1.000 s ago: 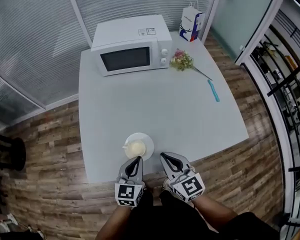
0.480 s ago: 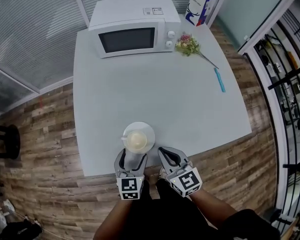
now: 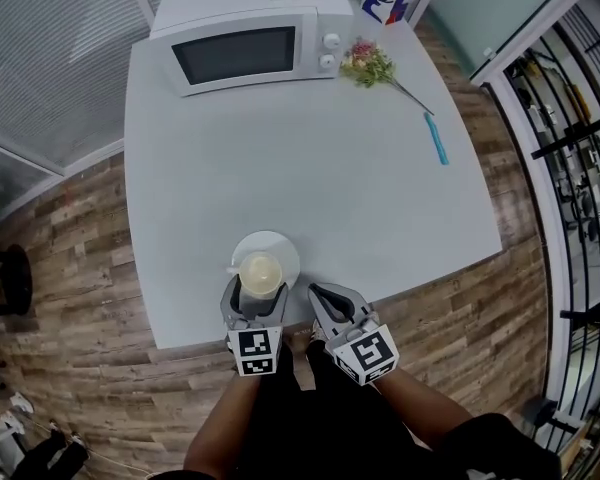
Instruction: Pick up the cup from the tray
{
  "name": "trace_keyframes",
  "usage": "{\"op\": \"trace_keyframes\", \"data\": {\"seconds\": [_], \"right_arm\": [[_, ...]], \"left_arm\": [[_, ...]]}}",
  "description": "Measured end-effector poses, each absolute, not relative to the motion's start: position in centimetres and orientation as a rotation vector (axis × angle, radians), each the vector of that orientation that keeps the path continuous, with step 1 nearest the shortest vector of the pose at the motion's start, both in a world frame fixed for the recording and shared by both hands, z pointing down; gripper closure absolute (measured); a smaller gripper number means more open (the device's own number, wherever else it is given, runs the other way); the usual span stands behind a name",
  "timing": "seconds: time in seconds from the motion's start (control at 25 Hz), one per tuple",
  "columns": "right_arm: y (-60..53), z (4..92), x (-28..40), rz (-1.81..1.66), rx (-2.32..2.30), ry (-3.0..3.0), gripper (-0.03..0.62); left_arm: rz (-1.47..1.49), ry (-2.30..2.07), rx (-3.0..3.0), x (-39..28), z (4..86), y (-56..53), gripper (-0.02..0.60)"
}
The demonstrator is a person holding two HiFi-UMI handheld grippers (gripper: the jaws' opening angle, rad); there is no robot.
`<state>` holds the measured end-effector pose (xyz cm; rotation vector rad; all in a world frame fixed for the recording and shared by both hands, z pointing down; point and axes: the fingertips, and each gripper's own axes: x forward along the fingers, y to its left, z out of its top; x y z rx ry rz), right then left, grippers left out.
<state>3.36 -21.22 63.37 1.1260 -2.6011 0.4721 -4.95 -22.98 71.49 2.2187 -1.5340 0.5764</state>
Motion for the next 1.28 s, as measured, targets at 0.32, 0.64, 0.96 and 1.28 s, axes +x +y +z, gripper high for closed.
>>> {"op": "trace_keyframes", "data": {"seconds": [0.32,0.64,0.96,1.28], "right_arm": [[-21.8,64.2,4.1,0.506,1.143,-2.569,0.591],[-22.2,64.3,4.1,0.51,1.157,-2.566,0.591],[-21.7,63.7,4.3,0.482,1.172,-2.585,0.591],[-20.9,60.9,4.0,0.407,1.181,-2.637,0.591]], "left_arm": [[0.613,-1.581,2.206,-4.5,72.3,-24.5,0.178],[0.606,-1.596,2.239,-4.5,72.3,-25.6,0.166],[0.607,-1.603,2.281,-5.1,70.9,-25.0,0.167],[0.549,-1.582,2.326,-5.0,66.3,-23.5,0.167]]}}
